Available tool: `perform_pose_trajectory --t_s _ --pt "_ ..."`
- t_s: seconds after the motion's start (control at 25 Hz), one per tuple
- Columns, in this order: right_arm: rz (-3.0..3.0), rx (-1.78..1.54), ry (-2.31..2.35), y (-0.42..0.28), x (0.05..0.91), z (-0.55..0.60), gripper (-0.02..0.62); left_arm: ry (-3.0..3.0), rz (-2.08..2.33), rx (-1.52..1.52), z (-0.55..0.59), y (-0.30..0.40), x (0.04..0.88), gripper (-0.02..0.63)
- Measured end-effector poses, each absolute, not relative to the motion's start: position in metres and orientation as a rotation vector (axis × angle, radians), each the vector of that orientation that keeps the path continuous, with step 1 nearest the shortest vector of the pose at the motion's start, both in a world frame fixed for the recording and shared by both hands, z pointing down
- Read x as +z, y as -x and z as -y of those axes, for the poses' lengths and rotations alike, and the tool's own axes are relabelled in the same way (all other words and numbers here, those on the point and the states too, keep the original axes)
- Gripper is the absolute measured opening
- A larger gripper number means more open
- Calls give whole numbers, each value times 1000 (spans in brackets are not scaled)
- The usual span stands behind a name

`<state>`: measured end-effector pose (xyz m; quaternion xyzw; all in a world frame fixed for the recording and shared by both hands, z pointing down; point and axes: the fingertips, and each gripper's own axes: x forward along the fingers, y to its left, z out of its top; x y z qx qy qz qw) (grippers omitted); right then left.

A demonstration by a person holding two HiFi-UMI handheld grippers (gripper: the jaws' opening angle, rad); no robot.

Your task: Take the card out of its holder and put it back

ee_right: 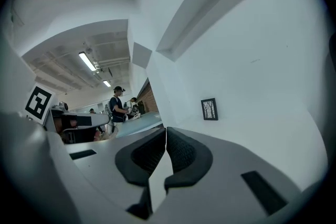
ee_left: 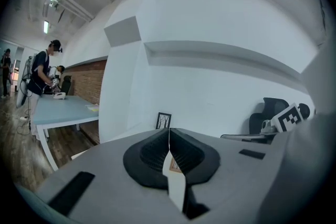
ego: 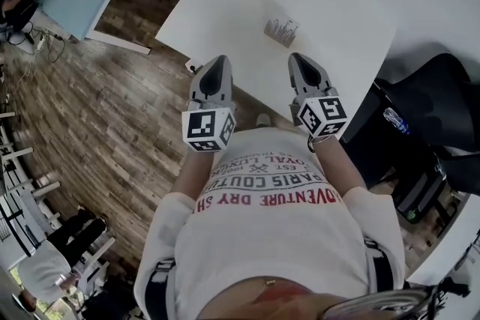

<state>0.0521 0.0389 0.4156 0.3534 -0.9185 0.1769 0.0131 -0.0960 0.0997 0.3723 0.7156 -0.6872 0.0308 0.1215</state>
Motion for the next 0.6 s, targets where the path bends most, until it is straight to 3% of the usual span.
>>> perform_pose_trajectory --t_s 0.6 --pt "2676 556 -1573 -103 423 29 25 -2357 1621 158 24 68 385 26"
